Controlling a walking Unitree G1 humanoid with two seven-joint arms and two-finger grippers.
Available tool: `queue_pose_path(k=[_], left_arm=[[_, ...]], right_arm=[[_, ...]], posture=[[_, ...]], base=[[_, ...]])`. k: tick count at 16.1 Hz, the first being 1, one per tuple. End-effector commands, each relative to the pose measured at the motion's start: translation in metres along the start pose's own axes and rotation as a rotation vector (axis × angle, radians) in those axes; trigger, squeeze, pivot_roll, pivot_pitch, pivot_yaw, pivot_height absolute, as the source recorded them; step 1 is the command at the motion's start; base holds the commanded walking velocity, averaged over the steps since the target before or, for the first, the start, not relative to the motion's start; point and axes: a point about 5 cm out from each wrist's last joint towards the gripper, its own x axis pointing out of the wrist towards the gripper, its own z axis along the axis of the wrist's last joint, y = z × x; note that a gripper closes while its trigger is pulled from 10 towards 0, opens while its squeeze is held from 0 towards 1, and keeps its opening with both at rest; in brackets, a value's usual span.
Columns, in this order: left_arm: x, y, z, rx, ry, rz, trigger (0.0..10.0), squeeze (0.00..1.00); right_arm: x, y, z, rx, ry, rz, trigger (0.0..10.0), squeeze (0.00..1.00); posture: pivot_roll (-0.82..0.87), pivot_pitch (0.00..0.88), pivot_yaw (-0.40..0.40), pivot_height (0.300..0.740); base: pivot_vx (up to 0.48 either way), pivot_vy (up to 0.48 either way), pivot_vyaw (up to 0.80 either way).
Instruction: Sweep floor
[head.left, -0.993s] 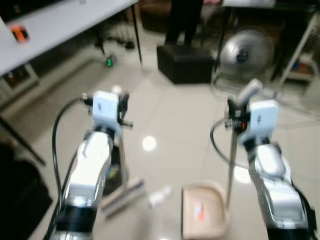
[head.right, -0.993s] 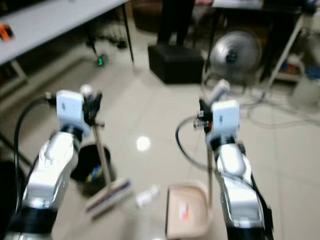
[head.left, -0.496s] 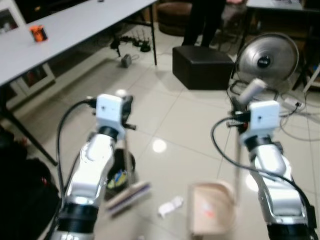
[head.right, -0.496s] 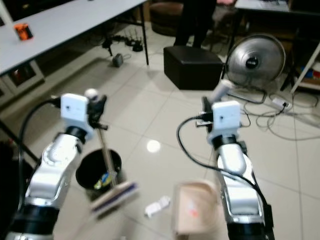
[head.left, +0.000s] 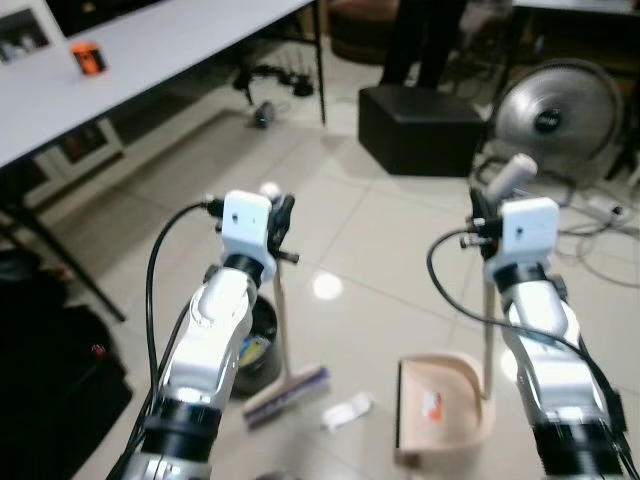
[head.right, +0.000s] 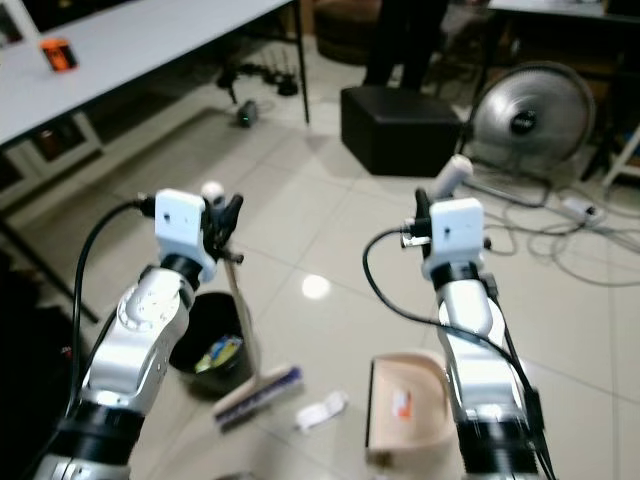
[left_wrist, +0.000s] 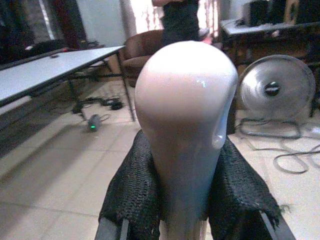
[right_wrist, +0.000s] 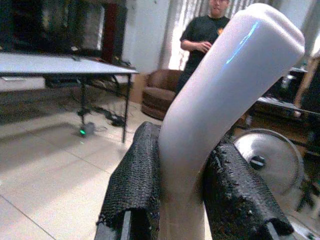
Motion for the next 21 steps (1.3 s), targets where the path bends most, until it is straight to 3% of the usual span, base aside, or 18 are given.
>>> queue_pose_path(k=[1,5,8,14,16,21], left_arm=[[0.004,0.004,0.005,0.023,-0.044,0.04,10.0,0.0],[0.006,0.006,-0.001,0.044,-0.091,0.13,10.0,0.0],[0.004,0.015,-0.002,0.043,-0.161,0.226,10.0,0.0],[0.009,0.012,0.002,0.054,-0.246,0.226,10.0,0.0],[0.011,0.01,0.0,0.052,-0.252,0.215,10.0,0.0],[0.02,-0.005,-0.007,0.056,-0.252,0.192,10.0,0.0]], right_arm=[[0.005,-0.001,0.003,-0.033,-0.05,0.009,10.0,0.0],[0.006,-0.007,-0.005,-0.08,-0.084,-0.012,10.0,0.0],[0.01,-0.005,-0.005,-0.127,-0.163,0.008,10.0,0.0],[0.022,-0.003,-0.004,-0.21,-0.243,-0.036,10.0,0.0],[0.027,0.009,-0.005,-0.207,-0.243,-0.009,10.0,0.0],[0.018,0.072,-0.01,-0.148,-0.267,0.161,10.0,0.0]], posture=[[0.01,0.099,0.102,0.74],[0.04,0.154,0.114,0.74],[0.07,0.242,0.154,0.74],[0.16,0.346,0.203,0.74],[0.17,0.387,0.213,0.74],[0.14,0.409,0.199,0.74]], base=[[0.0,0.0,0.0],[0.0,0.0,0.0],[0.0,0.0,0.0],[0.0,0.0,0.0],[0.0,0.0,0.0],[0.0,0.0,0.0]])
